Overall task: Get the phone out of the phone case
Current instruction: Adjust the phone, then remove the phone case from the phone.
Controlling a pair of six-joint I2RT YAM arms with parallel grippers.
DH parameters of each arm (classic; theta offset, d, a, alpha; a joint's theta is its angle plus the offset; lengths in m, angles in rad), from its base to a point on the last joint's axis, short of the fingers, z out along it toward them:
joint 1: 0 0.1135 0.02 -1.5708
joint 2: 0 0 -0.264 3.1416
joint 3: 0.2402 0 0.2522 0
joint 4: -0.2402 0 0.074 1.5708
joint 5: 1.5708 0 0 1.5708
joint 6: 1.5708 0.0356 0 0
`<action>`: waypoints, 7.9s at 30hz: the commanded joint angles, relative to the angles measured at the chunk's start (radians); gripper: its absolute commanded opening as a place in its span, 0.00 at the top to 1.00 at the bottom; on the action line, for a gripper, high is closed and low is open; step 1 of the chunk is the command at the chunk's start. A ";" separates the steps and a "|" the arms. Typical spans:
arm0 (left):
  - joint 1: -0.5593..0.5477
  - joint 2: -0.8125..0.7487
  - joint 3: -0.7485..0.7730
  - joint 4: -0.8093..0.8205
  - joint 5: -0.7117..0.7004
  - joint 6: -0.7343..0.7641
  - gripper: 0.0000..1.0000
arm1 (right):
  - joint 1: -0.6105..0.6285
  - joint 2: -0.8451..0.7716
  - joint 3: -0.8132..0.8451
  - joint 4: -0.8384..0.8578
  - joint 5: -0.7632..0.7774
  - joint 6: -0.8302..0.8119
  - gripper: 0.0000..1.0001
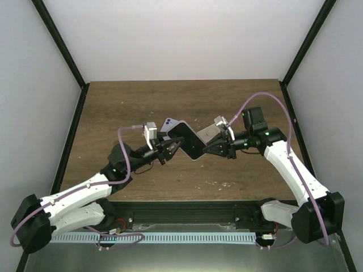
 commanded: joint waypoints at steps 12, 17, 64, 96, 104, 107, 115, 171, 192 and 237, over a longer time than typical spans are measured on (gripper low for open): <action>0.007 0.035 0.014 0.136 0.091 -0.012 0.90 | -0.005 -0.031 -0.028 0.077 -0.084 0.045 0.99; 0.034 0.030 0.068 0.003 0.168 0.025 0.99 | -0.005 -0.023 0.003 -0.036 -0.039 -0.092 0.78; 0.263 0.145 0.199 -0.269 0.887 0.013 1.00 | 0.415 0.001 0.076 -0.166 0.543 -0.385 0.79; 0.262 0.268 0.138 0.074 1.046 -0.296 1.00 | 0.407 -0.010 -0.040 -0.095 0.774 -0.532 0.79; 0.262 0.281 0.130 0.086 1.054 -0.317 1.00 | 0.407 -0.006 -0.011 -0.063 0.782 -0.523 0.76; 0.261 0.285 0.131 0.088 1.056 -0.317 1.00 | 0.407 0.000 -0.010 -0.045 0.801 -0.513 0.77; 0.260 0.285 0.122 0.111 1.064 -0.334 1.00 | 0.311 0.003 0.003 0.061 0.681 -0.381 0.77; 0.217 0.223 0.357 -0.722 -0.177 0.090 0.47 | 0.129 0.105 -0.315 0.861 0.366 0.770 0.99; -0.333 0.400 0.341 -0.839 -0.708 0.181 0.49 | 0.130 0.273 -0.306 0.637 0.639 1.117 0.99; -0.362 0.786 0.470 -0.864 -0.771 0.239 0.57 | 0.130 0.451 -0.338 0.738 0.636 1.210 0.99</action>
